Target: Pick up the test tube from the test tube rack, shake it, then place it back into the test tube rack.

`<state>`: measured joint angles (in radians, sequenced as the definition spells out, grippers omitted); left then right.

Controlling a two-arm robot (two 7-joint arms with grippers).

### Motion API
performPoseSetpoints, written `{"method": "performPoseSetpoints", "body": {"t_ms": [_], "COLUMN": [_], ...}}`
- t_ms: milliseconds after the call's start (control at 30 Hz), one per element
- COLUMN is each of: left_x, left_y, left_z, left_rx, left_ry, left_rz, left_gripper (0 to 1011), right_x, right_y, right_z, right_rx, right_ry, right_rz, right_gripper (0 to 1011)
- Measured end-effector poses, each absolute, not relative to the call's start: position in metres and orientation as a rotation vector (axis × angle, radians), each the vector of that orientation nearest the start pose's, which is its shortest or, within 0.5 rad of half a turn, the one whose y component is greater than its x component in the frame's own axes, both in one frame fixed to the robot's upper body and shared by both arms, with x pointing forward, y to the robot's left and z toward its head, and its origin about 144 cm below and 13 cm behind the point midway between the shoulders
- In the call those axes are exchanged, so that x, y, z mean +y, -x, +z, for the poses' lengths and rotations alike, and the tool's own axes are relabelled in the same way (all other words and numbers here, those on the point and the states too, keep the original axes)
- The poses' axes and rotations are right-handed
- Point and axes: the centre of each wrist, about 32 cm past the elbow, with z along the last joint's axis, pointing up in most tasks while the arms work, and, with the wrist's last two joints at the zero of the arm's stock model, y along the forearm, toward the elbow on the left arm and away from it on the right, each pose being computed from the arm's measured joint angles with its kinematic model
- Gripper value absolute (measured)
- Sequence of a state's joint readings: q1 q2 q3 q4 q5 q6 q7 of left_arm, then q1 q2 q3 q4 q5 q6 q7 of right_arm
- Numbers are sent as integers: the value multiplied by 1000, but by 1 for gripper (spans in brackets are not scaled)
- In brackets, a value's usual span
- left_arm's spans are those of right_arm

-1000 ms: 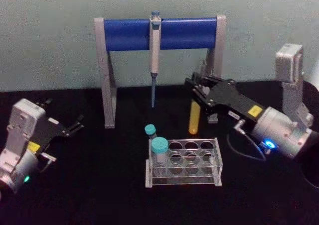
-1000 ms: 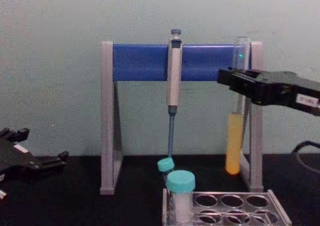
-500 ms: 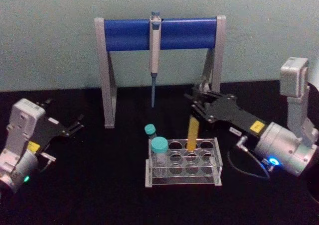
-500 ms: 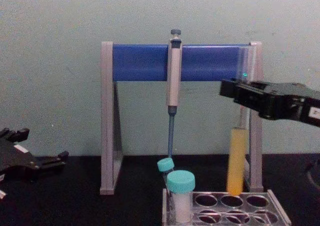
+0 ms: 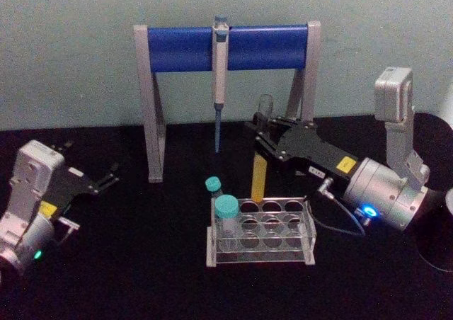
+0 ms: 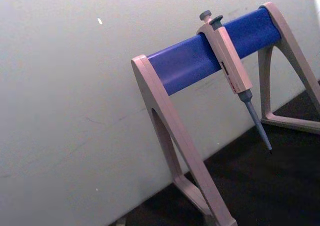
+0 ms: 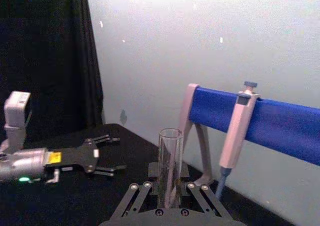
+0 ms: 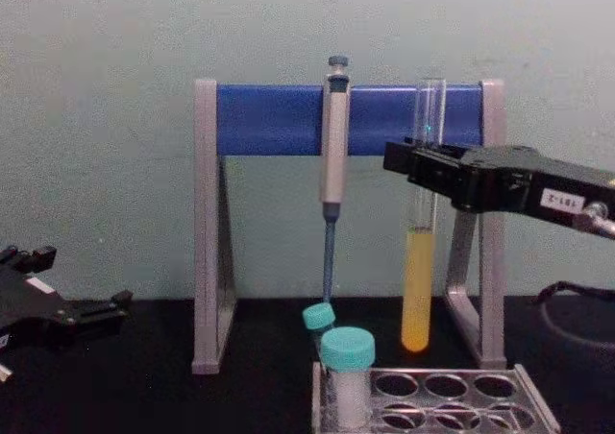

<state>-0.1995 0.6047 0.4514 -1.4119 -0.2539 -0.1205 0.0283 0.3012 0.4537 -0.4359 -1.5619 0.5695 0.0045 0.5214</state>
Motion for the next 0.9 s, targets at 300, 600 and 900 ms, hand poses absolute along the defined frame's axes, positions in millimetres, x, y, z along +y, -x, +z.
{"method": "performPoseSetpoints", "body": {"t_ms": [300, 600, 900], "left_x": [310, 310, 310], "left_y": [-489, -489, -489], "left_z": [1140, 1140, 1140], "left_rx": [-285, -285, -285], "left_ry": [-304, -304, -304], "left_rz": [1248, 1248, 1248], "left_gripper": [1001, 1001, 1001], "right_x": [-240, -243, -254], "right_y": [-522, -521, -513], "right_z": [1214, 1215, 1219], "right_rx": [-49, -52, -74], "right_ry": [-77, -76, -57], "right_rz": [-690, -705, -752], "right_gripper": [232, 232, 232]}}
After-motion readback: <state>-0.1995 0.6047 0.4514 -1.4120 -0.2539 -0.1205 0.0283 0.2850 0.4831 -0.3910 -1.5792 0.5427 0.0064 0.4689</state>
